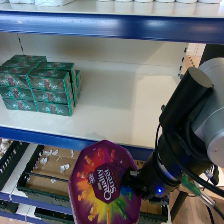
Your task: Pick up Quality Street box
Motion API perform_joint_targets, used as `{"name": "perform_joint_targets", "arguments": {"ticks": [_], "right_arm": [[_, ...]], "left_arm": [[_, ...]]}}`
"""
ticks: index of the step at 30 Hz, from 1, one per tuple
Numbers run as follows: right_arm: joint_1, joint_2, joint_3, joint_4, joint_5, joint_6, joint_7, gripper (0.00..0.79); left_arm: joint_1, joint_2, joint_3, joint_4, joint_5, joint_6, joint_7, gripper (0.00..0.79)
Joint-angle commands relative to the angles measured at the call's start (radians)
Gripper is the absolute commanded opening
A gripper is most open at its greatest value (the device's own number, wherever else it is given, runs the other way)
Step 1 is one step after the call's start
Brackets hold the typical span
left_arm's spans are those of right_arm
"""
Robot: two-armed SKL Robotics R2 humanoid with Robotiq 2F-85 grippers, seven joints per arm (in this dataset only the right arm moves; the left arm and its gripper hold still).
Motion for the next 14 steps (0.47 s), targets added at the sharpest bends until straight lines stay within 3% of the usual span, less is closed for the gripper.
{"name": "perform_joint_targets", "arguments": {"ticks": [1, 6, 14], "right_arm": [[-0.025, -0.001, 0.039, 0.0, 0.0, -0.002, 0.006, 0.0], [-0.047, 0.0, 0.083, -0.001, 0.0, -0.005, 0.012, 0.0], [-0.049, 0.005, 0.113, 0.0, 0.0, -0.005, 0.014, 0.0]], "left_arm": [[0.0, 0.0, 0.0, 0.0, 0.0, 0.0, 0.0, 0.0], [0.0, 0.0, 0.0, 0.0, 0.0, 0.0, 0.0, 0.0], [0.0, 0.0, 0.0, 0.0, 0.0, 0.0, 0.0, 0.0]]}}
